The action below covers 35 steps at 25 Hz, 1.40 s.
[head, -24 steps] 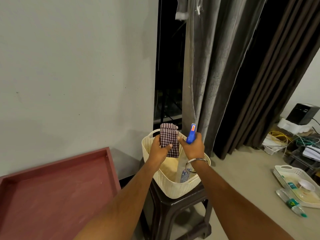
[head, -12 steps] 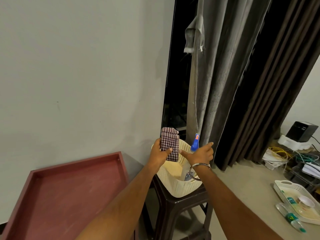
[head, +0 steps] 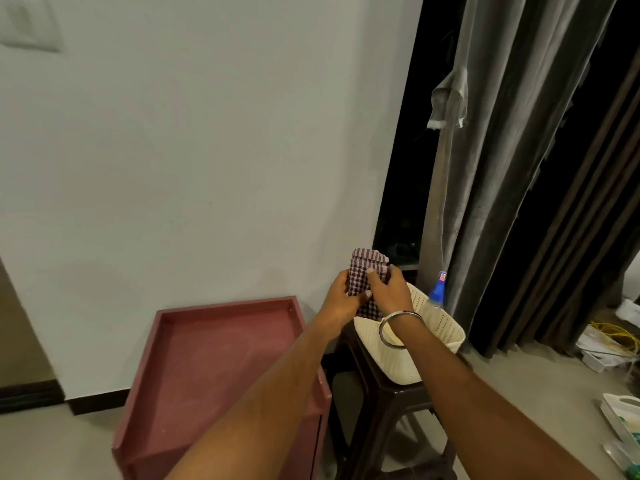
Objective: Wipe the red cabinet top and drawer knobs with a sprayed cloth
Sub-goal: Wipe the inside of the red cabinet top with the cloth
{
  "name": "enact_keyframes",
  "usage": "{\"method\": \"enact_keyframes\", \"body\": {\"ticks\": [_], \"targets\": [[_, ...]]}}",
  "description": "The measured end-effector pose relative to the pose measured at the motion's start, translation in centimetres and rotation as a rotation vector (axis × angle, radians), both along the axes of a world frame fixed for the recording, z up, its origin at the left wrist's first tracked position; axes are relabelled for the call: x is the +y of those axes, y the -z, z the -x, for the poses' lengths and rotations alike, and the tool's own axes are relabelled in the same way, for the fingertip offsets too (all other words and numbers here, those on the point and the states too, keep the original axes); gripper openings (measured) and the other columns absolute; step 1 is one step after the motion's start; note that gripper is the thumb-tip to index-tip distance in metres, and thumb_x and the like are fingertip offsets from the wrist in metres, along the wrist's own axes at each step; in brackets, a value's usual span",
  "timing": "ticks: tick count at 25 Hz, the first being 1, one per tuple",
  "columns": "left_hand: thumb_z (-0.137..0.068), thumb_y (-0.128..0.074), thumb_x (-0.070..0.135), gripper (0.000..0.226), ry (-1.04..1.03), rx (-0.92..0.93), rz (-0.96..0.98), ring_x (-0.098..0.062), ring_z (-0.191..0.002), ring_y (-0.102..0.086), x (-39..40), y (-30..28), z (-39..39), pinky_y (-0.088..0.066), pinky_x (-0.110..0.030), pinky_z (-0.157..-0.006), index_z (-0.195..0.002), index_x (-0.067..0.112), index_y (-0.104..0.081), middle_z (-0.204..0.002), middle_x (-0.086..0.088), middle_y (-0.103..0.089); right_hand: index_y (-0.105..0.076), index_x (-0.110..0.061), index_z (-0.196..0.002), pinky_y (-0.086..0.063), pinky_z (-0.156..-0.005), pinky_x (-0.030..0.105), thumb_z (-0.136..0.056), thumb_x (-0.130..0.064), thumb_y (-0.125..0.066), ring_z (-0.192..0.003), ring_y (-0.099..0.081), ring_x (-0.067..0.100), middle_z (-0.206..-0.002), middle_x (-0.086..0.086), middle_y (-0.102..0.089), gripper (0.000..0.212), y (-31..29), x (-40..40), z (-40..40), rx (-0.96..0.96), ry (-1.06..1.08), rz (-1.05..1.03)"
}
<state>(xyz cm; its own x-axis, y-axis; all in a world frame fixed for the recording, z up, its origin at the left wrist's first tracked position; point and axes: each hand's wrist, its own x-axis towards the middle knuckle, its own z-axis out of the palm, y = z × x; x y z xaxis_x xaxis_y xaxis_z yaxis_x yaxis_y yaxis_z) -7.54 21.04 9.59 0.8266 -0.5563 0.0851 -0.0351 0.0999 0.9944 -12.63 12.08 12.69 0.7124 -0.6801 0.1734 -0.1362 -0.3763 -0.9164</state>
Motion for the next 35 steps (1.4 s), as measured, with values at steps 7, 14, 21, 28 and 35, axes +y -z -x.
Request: {"method": "enact_keyframes", "body": {"ticks": [7,14,21,28,35], "targets": [[-0.089,-0.061,0.003,0.048,-0.011,0.094,0.089,-0.023,-0.112,-0.060,8.2,2.8,-2.5,-0.054,-0.040,-0.093,-0.133,0.016,-0.045,-0.122,-0.007,-0.061,-0.065,-0.006,-0.109,-0.056,-0.087,0.046,-0.083,-0.028,-0.069,-0.090,-0.068,0.029,-0.100,0.013,-0.071,0.034,2.3,5.9,-3.4,-0.072,-0.141,-0.363],[-0.088,-0.065,0.006,0.057,-0.029,0.234,0.161,-0.024,-0.114,-0.056,14.1,6.7,-5.0,-0.056,-0.041,-0.085,-0.135,0.025,-0.040,-0.122,0.000,-0.054,-0.063,-0.003,-0.112,-0.056,-0.086,0.044,-0.080,-0.023,-0.073,-0.099,-0.068,0.031,-0.108,0.018,-0.070,0.039,6.2,9.9,-7.0,-0.022,-0.409,-0.611],[-0.082,-0.072,0.032,0.065,-0.298,0.206,-0.101,-0.025,-0.113,-0.053,16.7,12.9,-7.7,-0.057,-0.028,-0.072,-0.134,0.016,-0.037,-0.133,-0.009,-0.039,-0.045,-0.009,-0.122,-0.053,-0.089,0.046,-0.082,-0.011,-0.070,-0.104,-0.063,0.028,-0.116,0.012,-0.063,0.047,11.6,12.3,-10.3,0.080,-0.460,-0.500],[-0.096,-0.051,0.035,0.051,-0.377,-0.242,-0.617,-0.014,-0.122,-0.041,18.3,21.5,-7.7,-0.036,-0.026,-0.103,-0.138,0.009,-0.039,-0.137,-0.004,-0.035,-0.057,-0.001,-0.120,-0.052,-0.079,0.032,-0.083,-0.004,-0.065,-0.098,-0.065,0.031,-0.111,0.019,-0.067,0.037,18.8,12.7,-11.9,0.188,-0.316,-0.210],[-0.095,-0.040,0.028,0.046,-0.441,-0.426,-1.031,-0.025,-0.137,-0.031,18.9,29.0,-7.6,-0.026,-0.038,-0.113,-0.140,0.016,-0.040,-0.147,-0.006,-0.038,-0.053,-0.008,-0.126,-0.049,-0.086,0.041,-0.080,-0.007,-0.063,-0.103,-0.056,0.035,-0.115,0.018,-0.056,0.048,21.9,7.6,-11.9,0.258,-0.087,0.409]]}}
